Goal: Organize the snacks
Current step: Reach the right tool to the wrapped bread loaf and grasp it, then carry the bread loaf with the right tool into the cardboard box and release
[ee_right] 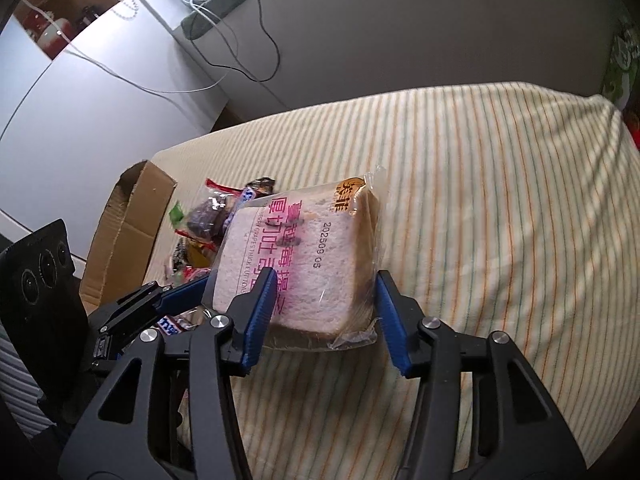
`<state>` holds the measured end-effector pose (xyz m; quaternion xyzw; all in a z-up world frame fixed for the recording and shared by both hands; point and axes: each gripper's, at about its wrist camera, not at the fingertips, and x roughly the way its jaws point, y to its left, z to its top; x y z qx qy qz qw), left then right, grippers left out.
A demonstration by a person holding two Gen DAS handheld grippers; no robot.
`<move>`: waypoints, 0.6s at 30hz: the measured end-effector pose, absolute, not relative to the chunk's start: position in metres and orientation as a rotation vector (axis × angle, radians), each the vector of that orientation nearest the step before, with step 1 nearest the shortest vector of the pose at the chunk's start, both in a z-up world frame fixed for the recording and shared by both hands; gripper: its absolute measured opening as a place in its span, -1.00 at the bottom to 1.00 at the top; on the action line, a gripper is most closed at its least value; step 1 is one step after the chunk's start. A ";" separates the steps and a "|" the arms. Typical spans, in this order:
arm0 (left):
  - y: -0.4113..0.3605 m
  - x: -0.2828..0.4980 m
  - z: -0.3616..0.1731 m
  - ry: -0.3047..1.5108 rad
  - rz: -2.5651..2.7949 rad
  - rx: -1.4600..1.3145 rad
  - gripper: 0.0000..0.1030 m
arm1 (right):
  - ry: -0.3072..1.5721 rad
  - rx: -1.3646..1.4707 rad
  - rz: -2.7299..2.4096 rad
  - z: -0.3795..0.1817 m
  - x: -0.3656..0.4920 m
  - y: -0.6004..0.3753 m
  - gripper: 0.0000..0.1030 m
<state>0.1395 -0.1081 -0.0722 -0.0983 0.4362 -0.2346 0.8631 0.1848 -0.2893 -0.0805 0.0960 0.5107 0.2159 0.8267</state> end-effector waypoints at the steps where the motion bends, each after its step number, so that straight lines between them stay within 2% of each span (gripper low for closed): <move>1: -0.105 0.137 -0.070 0.908 -0.487 -0.209 -0.03 | 1.080 0.200 0.465 -0.078 0.184 -0.286 0.01; 18: -0.025 0.103 -0.039 0.790 -0.359 -0.282 -0.03 | 1.018 0.095 0.585 -0.037 0.174 -0.200 0.01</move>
